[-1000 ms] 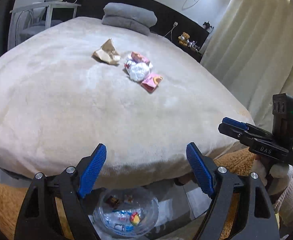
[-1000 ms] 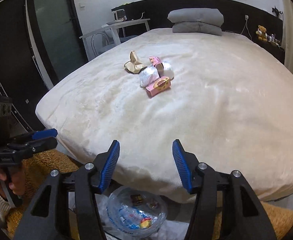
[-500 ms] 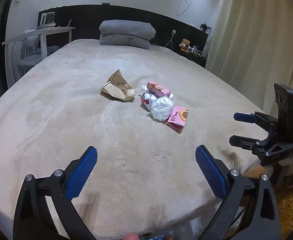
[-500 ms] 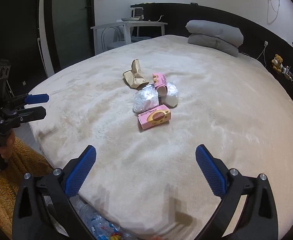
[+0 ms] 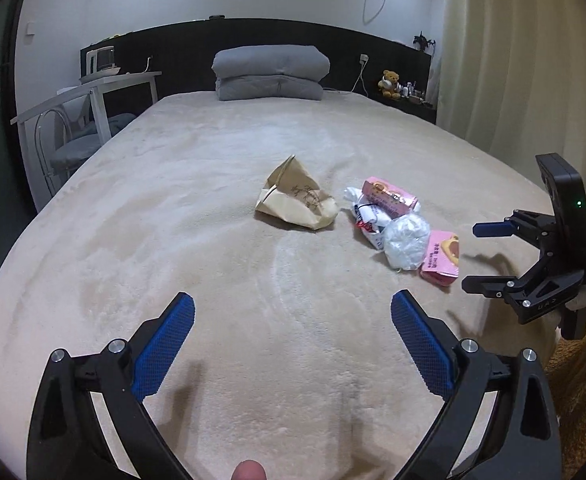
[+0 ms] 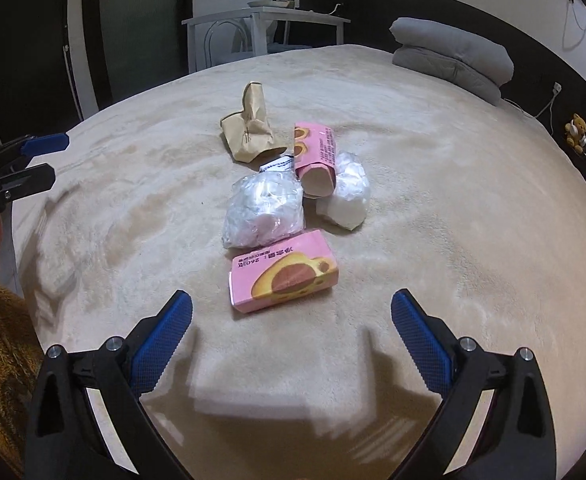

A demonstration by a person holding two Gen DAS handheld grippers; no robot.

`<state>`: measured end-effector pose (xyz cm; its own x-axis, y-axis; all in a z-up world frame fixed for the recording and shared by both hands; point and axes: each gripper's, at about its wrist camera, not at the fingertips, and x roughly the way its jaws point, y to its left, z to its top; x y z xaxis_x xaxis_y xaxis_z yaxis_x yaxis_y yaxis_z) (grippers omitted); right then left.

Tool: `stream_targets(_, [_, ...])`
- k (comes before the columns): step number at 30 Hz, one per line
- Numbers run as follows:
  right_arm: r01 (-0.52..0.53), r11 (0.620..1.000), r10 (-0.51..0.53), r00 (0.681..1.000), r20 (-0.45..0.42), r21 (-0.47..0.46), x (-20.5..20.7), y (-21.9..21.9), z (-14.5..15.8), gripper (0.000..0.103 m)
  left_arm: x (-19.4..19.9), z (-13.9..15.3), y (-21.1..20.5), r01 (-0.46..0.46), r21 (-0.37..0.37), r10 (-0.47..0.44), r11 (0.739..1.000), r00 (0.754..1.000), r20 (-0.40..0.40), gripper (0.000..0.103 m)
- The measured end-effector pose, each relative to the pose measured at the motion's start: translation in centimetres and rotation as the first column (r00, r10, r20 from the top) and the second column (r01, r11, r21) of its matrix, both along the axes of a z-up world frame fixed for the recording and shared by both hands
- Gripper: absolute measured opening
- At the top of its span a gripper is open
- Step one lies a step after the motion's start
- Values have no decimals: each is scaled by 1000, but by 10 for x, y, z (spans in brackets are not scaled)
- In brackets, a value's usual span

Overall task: Collect trash
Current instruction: 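Raise both tools back over the bed toward the remaining trash, then grasp the brown paper bag with the left gripper while the right grasps the pink box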

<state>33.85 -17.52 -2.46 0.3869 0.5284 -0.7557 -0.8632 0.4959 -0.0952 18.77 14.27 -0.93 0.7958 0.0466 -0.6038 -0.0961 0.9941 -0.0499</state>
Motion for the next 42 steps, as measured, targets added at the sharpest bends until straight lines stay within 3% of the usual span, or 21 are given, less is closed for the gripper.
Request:
stream_targets(7, [-14, 998, 17, 998, 56, -59, 7, 21, -12, 98, 8, -8, 14, 4, 11, -4, 1000, 1000, -20, 96])
stream_targets(13, [-15, 999, 15, 1000, 3, -45, 19, 25, -13, 96, 9, -10, 14, 11, 13, -11, 1000, 999, -31, 96])
stream_targets(15, [-30, 999, 28, 999, -36, -44, 21, 24, -13, 78, 10, -11, 12, 15, 12, -15, 1000, 999, -40, 96])
stream_targets(16, [-35, 998, 32, 998, -51, -49, 21, 23, -13, 63, 12, -12, 11, 15, 18, -14, 1000, 999, -44, 96])
stream_targets(29, [-51, 999, 51, 997, -61, 9, 5, -4, 7, 63, 44, -11, 8, 24, 60, -21, 998, 998, -54, 96])
stream_targets(42, [-8, 990, 22, 995, -100, 139, 1, -54, 42, 63, 113, -12, -10, 52, 126, -48, 991, 998, -38, 96])
